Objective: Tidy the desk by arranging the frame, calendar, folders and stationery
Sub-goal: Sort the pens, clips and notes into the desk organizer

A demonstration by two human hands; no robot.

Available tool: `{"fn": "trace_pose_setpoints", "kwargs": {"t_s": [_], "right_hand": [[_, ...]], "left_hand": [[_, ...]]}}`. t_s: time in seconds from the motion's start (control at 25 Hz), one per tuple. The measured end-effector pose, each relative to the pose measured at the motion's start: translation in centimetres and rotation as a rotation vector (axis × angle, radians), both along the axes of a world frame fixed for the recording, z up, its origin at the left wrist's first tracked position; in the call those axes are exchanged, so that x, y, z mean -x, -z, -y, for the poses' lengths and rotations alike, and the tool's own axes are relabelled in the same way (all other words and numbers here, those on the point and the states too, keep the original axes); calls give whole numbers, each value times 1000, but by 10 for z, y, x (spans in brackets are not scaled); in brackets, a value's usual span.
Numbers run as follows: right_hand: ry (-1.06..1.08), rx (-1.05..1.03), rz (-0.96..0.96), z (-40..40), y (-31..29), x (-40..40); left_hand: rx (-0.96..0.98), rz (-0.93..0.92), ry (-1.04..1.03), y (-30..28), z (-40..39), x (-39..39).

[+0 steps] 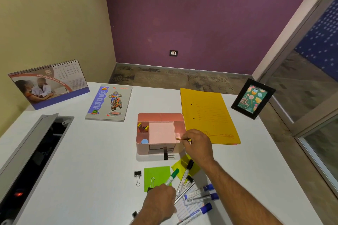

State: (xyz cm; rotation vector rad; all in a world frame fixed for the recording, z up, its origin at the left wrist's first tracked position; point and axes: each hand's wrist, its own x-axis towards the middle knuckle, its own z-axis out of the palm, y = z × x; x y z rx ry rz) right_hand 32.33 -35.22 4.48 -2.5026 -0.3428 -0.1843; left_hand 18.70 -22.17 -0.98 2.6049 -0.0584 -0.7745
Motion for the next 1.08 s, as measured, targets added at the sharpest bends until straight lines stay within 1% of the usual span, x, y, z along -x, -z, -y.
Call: {"fn": "trace_pose_setpoints", "kwargs": {"t_s": [0.08, 0.2, 0.32, 0.4, 0.52, 0.6, 0.72, 0.8, 0.92, 1.0, 1.08], "right_hand": [[5, -27, 73, 3, 2, 2], [54, -158, 172, 12, 4, 4], [111, -284, 222, 21, -1, 7], [160, -363, 212, 27, -2, 9], [183, -514, 90, 32, -3, 12], [100, -608, -46, 32, -7, 14], [-45, -678, -199, 22, -14, 18], [-70, -703, -257, 13, -18, 20], [-58, -718, -237, 3, -25, 19], [-22, -718, -140, 1, -34, 17], [41, -714, 0, 3, -43, 11]], "left_hand": [[-6, -6, -22, 3, -2, 1], [24, 0, -23, 4, -4, 2], [136, 28, -53, 3, -7, 1], [208, 113, -78, 0, -9, -1], [381, 331, -226, -11, -9, -7], [434, 443, -316, -18, -10, -14], [479, 547, -352, -21, -17, -27], [470, 596, -358, -20, -21, -32], [430, 641, -381, -18, -29, -35], [374, 666, -385, -13, -40, -34], [266, 697, -404, -7, -57, -32]]}}
